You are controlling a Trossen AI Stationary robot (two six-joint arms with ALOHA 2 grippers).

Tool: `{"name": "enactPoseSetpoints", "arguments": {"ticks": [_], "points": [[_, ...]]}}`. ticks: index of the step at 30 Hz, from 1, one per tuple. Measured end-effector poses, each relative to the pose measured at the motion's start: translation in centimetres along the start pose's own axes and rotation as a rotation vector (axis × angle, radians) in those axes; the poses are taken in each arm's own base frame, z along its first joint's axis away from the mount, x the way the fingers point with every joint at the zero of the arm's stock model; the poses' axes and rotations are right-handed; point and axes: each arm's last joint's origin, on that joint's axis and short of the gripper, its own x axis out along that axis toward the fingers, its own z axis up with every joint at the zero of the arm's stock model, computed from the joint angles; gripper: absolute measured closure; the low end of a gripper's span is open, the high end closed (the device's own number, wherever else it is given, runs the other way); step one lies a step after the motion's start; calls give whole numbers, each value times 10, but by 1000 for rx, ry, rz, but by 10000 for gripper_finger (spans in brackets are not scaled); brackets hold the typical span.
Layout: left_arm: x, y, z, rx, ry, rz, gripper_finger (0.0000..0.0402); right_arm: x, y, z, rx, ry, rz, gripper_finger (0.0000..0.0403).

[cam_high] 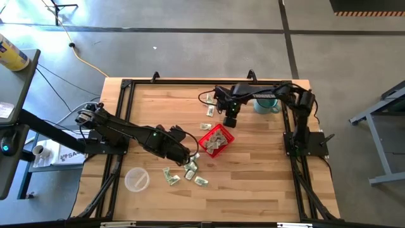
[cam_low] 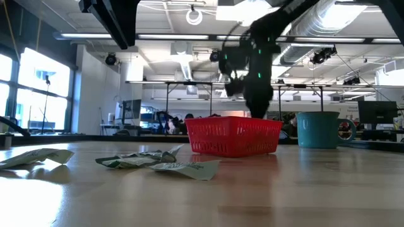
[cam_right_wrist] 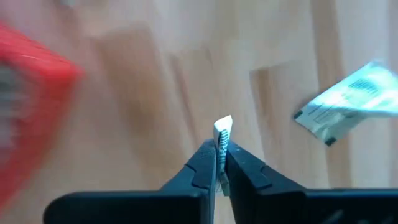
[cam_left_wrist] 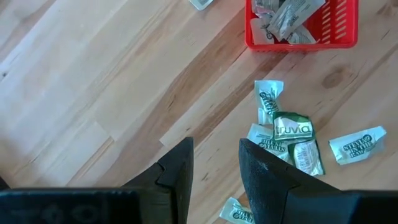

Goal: Pick and place items into bin
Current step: Put the white stevia pack into the red bin

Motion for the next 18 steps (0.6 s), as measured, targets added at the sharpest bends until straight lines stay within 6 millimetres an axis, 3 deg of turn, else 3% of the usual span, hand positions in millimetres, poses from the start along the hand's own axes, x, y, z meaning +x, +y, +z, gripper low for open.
{"name": "enactPoseSetpoints", "arguments": {"ticks": [4, 8, 11, 18], "points": [[0, 0, 0, 9, -1, 2, 241, -47, 22, 10, 6, -138, 25, 397], [0, 0, 0, 9, -11, 5, 241, -81, 54, 18, 27, -247, 192, 388], [0, 0, 1, 8, -24, 11, 241, -79, 80, 19, 5, -226, 270, 390], [0, 0, 1, 7, -33, 12, 241, -39, 126, 26, -28, -143, 258, 393]]}}
